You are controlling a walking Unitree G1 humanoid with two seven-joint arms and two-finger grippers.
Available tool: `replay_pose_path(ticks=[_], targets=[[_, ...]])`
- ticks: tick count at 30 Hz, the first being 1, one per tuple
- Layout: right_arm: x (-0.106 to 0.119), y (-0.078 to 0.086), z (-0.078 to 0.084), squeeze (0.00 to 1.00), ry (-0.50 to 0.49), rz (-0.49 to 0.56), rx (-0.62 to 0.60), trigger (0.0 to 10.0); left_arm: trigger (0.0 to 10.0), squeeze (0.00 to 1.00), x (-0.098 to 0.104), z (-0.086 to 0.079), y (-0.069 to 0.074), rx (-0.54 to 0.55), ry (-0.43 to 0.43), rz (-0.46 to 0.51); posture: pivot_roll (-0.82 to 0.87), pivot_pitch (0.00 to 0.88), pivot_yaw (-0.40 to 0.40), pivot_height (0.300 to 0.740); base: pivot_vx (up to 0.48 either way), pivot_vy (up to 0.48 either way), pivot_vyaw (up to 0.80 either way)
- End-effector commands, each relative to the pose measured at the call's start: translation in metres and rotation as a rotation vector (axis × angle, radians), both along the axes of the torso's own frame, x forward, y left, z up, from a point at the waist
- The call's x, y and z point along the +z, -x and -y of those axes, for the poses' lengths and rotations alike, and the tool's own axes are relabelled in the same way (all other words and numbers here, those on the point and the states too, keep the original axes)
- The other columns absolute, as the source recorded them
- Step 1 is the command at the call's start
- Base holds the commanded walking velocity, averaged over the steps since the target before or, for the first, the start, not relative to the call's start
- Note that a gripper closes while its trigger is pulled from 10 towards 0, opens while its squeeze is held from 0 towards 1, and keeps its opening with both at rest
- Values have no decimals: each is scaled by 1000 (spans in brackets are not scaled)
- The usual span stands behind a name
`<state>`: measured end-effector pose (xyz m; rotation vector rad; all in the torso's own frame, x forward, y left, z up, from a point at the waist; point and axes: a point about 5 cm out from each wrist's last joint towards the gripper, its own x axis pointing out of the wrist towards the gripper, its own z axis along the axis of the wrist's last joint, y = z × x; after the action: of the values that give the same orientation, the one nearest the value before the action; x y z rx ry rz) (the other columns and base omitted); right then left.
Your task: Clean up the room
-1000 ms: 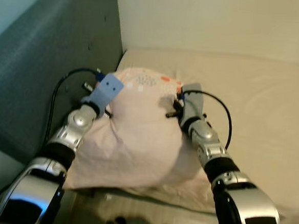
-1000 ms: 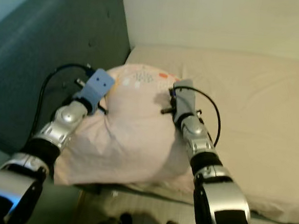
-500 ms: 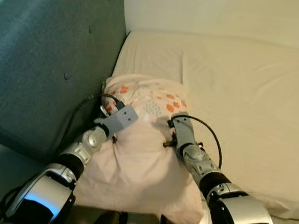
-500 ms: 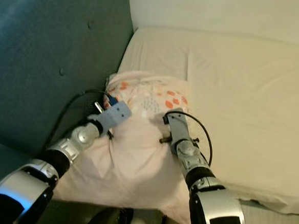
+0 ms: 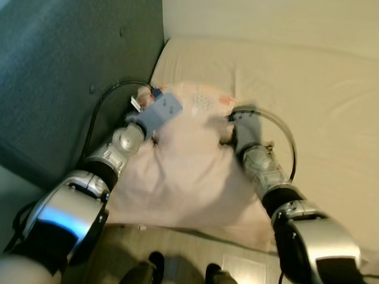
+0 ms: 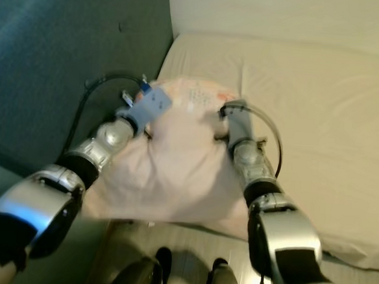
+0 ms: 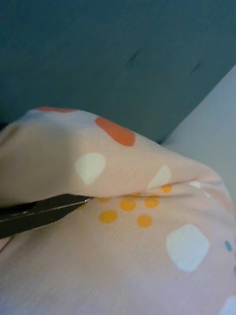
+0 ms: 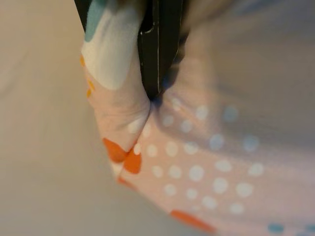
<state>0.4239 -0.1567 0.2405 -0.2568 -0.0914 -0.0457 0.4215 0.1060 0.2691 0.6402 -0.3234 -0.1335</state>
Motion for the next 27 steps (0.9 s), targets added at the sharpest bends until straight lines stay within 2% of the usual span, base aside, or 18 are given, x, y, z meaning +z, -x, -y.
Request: replay_pose_path(ticks=[1, 2, 3, 4, 7, 8, 10, 11, 12, 13, 14, 16, 18, 19, 20, 22, 27], targets=[[26, 0, 12, 0, -31, 124, -60, 10000, 10000, 0, 29, -13, 0, 45, 61, 115, 6, 366, 69, 740, 0, 0, 0], [46, 0, 14, 0, -37, 210, -61, 10000, 10000, 0, 49, -16, 1, 59, 111, 182, 9, 365, 71, 740, 0, 0, 0], [46, 0, 14, 0, -37, 210, -61, 10000, 10000, 0, 49, -16, 1, 59, 111, 182, 9, 365, 71, 740, 0, 0, 0], [58, 1, 14, 0, -42, 266, -60, 10000, 10000, 0, 61, -20, 2, 72, 144, 227, 9, 365, 71, 740, 0, 0, 0], [56, 2, 12, 0, -43, 274, -43, 10000, 10000, 0, 63, -24, 3, 93, 160, 261, 12, 370, 71, 740, 0, 0, 0], [41, 1, 7, 0, -44, 214, -18, 10000, 10000, 0, 56, -27, 3, 115, 144, 263, 9, 370, 70, 740, 0, 0, 0], [41, 1, 7, 0, -44, 214, -18, 10000, 10000, 0, 56, -27, 3, 115, 144, 263, 9, 370, 70, 740, 0, 0, 0], [16, 1, 1, 0, -42, 117, 9, 10000, 10000, 0, 39, -27, 2, 122, 86, 226, 9, 371, 68, 740, 0, 0, 0], [-40, 7, -4, 0, -47, -102, 16, 10000, 10000, 0, -6, -23, 2, 102, -53, 97, 14, 375, 64, 740, 0, 0, 0], [-57, 11, -4, 0, -52, -163, 8, 10000, 10000, 0, -20, -21, 3, 90, -98, 52, 14, 375, 64, 740, 0, 0, 0], [-57, 11, -4, 0, -52, -163, 8, 10000, 10000, 0, -20, -21, 3, 90, -98, 52, 14, 375, 64, 740, 0, 0, 0], [-90, 21, -1, 0, -59, -274, -32, 10000, 10000, 0, -51, -15, 8, 57, -162, -32, 18, 377, 64, 740, 0, 0, 0], [-90, 21, -1, 0, -59, -274, -32, 10000, 10000, 0, -51, -15, 8, 57, -162, -32, 18, 377, 64, 740, 0, 0, 0], [-104, 27, 1, 0, -75, -315, -57, 10000, 10000, 0, -65, -11, 11, 32, -176, -72, 20, 379, 63, 740, 0, 0, 0], [-104, 27, 1, 0, -75, -315, -57, 10000, 10000, 0, -65, -11, 11, 32, -176, -72, 20, 379, 63, 740, 0, 0, 0], [-126, 37, 5, 0, -128, -362, -99, 10000, 10000, 0, -100, 1, 21, -8, -130, -198, 14, 381, 68, 740, 0, 0, 0], [-130, 39, 7, 0, -128, -375, -100, 10000, 10000, 0, -120, 15, 29, -81, -147, -261, 9, 374, 73, 740, 0, 0, 0]])
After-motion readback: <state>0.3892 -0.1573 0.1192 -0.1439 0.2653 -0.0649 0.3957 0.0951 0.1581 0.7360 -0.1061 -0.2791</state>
